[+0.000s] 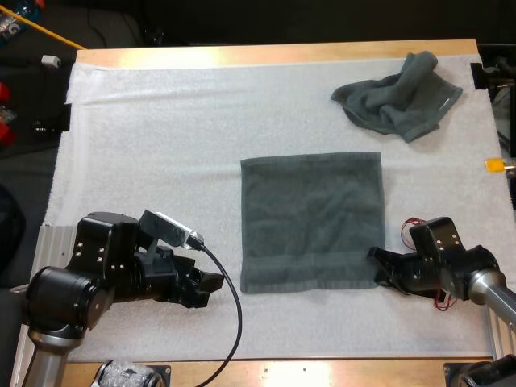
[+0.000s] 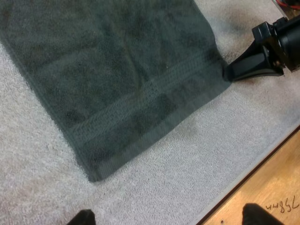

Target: Pick towel from pile, fold and stack

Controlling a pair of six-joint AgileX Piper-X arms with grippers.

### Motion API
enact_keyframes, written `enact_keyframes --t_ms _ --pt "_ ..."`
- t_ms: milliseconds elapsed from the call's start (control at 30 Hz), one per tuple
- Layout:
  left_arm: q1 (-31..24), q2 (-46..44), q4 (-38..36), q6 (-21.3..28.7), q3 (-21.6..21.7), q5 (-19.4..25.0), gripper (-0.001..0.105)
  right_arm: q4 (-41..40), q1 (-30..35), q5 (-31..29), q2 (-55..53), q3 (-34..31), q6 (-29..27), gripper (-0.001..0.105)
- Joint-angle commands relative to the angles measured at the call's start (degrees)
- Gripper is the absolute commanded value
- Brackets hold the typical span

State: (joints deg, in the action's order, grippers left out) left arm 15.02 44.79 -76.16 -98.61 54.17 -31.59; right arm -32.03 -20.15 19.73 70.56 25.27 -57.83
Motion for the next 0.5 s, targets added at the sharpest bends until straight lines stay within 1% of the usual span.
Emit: enact_keyframes --t_ms 0,100,167,300,400,467 --pt "-0.06 -0.18 0.36 0.07 0.11 -0.42 0.06 -0.03 -0.04 -0.21 0.08 0.08 -0.55 0.0" --pt "-0.06 -0.18 2.74 -0.11 -0.82 -0.42 0.06 -0.73 -0.04 0.01 0.01 0.08 -1.33 0.0" --pt "-0.06 -0.09 5.14 -1.54 -2.35 -0.42 0.06 -1.53 -0.04 0.01 -0.19 0.08 -2.04 0.0" --pt "-0.06 1.31 10.05 -5.6 -7.72 -0.42 0.06 -3.8 -0.04 -0.33 -0.2 0.08 -4.55 0.0" --pt "-0.06 2.96 12.98 -6.73 -11.45 -0.42 0.06 -4.17 -0.04 -0.4 -0.2 0.08 -5.04 0.0" --pt "-0.06 4.08 14.44 -6.96 -13.0 -0.42 0.06 -4.16 -0.04 -0.4 -0.2 0.08 -5.04 0.0"
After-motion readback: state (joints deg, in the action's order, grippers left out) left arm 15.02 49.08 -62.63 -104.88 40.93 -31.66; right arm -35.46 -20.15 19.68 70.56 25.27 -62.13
